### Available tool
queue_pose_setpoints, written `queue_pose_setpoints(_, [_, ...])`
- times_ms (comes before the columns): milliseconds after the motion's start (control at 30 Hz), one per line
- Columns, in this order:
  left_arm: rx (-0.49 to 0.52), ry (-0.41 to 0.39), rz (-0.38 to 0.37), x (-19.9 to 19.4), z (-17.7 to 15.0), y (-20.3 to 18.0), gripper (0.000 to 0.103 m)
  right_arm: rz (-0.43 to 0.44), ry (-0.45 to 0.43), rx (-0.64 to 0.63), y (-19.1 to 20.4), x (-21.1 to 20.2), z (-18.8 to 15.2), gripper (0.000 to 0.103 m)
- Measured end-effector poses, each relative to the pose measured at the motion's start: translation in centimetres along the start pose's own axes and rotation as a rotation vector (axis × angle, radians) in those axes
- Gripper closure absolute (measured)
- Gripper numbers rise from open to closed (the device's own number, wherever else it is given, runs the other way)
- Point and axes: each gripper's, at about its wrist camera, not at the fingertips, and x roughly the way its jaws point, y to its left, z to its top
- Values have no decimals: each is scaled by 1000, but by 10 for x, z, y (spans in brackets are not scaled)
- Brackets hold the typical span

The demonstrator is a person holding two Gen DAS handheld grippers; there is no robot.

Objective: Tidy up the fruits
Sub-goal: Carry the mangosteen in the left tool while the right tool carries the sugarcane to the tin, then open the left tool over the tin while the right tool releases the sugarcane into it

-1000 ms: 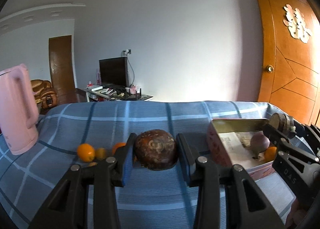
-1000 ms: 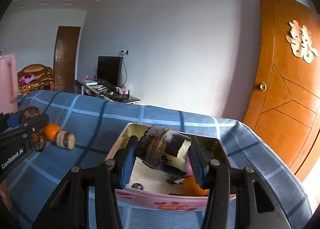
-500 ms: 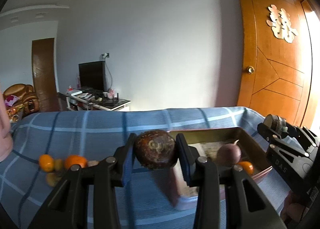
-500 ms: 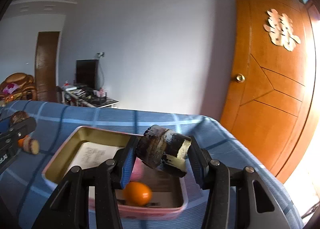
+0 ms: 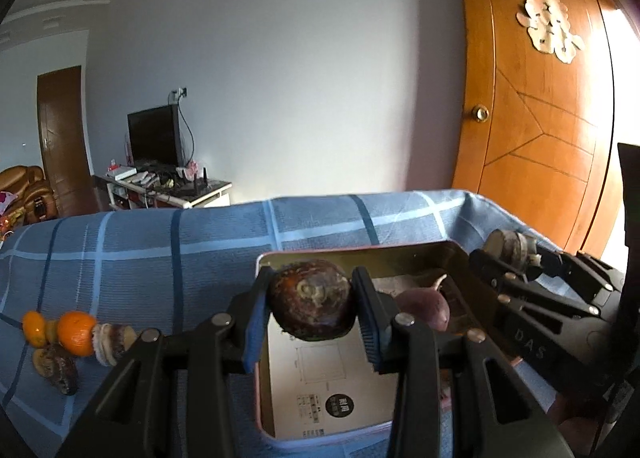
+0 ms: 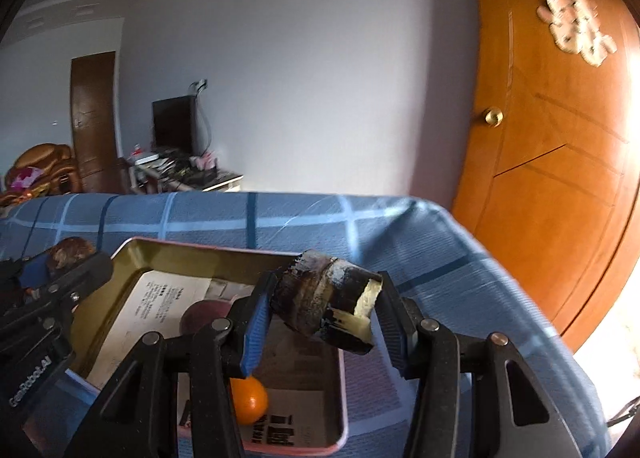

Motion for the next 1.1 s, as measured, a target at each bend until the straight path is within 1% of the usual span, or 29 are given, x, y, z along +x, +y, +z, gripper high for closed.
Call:
queue_pose_setpoints(167, [23, 101, 13, 21, 2, -6, 62, 91, 103, -26, 6, 19, -3, 52])
queue_pose_setpoints(233, [34, 143, 14, 28, 1, -9, 62, 115, 128, -40, 9, 25, -4, 51])
queue_pose_setpoints(367, [52, 192, 19, 37, -2, -12, 62, 125, 136, -40, 11, 26, -5, 51])
queue_pose_setpoints(567, [47, 229, 26, 43, -5, -10, 62, 132, 133, -38, 9, 27, -5, 51])
queue_pose_setpoints(667, [46, 228, 36, 43, -5, -10, 60, 145, 134, -23, 6, 28, -4, 51])
queue_pose_setpoints(733, [47, 211, 47, 39, -4, -10, 53, 152, 133, -22, 7, 28, -4, 51])
queue_pose_setpoints(767, [50, 201, 55, 38, -4, -10, 47, 159, 128, -23, 7, 27, -4, 51])
queue_pose_setpoints(800, [46, 190, 70, 36, -4, -10, 43, 169, 119, -27, 8, 26, -4, 51])
queue_pose_setpoints(933, [29, 162, 55, 30, -2, -7, 38, 166, 69, -13, 6, 18, -2, 50])
queue_pose_setpoints(967, [29, 149, 63, 27, -2, -7, 31, 166, 54, 0, 5, 16, -2, 50])
queue_pose_setpoints(1000, [27, 133, 82, 24, -1, -6, 19, 160, 33, 15, 2, 13, -2, 50])
queue_pose_setpoints(1033, [24, 105, 90, 18, -1, -6, 11, 150, 1, 29, 0, 8, 0, 49])
queue_pose_setpoints(1067, [21, 82, 90, 14, 0, -5, 0, 144, -25, 40, -2, 4, 1, 47])
queue_pose_setpoints(1100, [17, 47, 92, 7, 0, -5, 0, 137, -50, 49, -3, 0, 2, 38])
